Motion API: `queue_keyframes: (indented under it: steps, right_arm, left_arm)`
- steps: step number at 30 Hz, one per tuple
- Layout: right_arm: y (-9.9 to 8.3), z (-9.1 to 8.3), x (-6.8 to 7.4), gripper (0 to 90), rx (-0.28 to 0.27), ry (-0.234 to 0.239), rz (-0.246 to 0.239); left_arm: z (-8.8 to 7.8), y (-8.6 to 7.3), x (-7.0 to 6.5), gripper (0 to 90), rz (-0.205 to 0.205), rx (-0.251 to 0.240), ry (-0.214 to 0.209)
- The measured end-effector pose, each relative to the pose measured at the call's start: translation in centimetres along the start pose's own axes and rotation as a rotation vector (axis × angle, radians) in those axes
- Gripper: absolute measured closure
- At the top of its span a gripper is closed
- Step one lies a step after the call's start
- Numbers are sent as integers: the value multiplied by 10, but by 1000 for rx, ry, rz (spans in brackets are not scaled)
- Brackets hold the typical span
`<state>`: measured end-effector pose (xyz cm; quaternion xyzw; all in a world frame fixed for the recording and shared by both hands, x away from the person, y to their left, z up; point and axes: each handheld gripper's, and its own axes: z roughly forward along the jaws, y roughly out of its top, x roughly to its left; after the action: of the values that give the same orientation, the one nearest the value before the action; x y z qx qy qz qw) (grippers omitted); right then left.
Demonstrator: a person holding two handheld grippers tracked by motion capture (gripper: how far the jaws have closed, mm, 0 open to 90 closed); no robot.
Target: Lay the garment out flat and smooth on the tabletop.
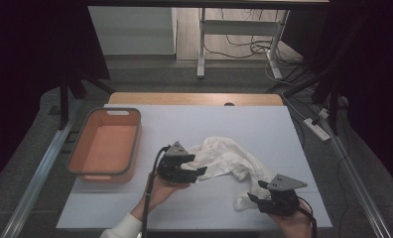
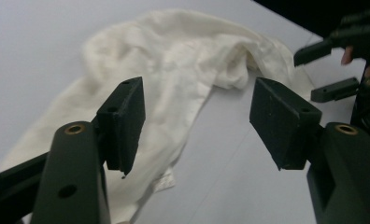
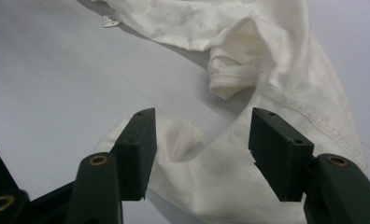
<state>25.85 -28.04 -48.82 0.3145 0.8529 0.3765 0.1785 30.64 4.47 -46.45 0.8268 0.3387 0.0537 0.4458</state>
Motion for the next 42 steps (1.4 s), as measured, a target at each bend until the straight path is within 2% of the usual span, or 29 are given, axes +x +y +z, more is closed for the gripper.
queue_keyframes:
  steps: [2,4,6,9,12,14,17,20,21,23,30,38,40,41,42]
  right_arm:
    - [0,0,0,416,0,-1,1]
    - [-1,0,0,415,6,-4,1]
    - [-2,1,-1,414,5,-3,6]
    - [-3,1,-1,413,12,-7,7]
    - [-5,0,-2,412,13,-11,12]
    - [-6,0,-3,412,14,-14,18]
    - [-7,-1,-4,412,12,-17,35]
    - [-7,-2,-5,411,8,-15,38]
    - [-7,-2,-5,411,8,-15,39]
    - [-7,-2,-5,411,10,-17,41]
    - [-6,-1,-6,411,10,-15,38]
    - [-7,-2,-7,411,9,-24,40]
    - [-7,-3,-9,410,3,-27,41]
    - [-7,-3,-9,410,3,-27,41]
    - [-7,-4,-9,410,1,-28,44]
  left_arm:
    - [19,3,-4,335,24,43,-13]
    - [36,4,-5,326,49,82,-5]
    - [52,4,-4,318,54,115,13]
    - [69,0,3,319,63,175,34]
    - [78,-8,7,342,76,218,56]
    - [78,-10,8,361,86,219,73]
    - [76,-12,10,421,61,203,85]
    - [75,-15,6,507,96,209,106]
    - [77,-16,6,553,96,241,102]
    - [78,-18,4,618,109,231,129]
    - [76,-19,9,818,98,229,113]
    - [68,-18,13,863,77,213,77]
    - [55,-13,15,866,52,167,58]
    - [55,-13,15,866,52,167,58]
    - [45,-9,16,866,38,135,51]
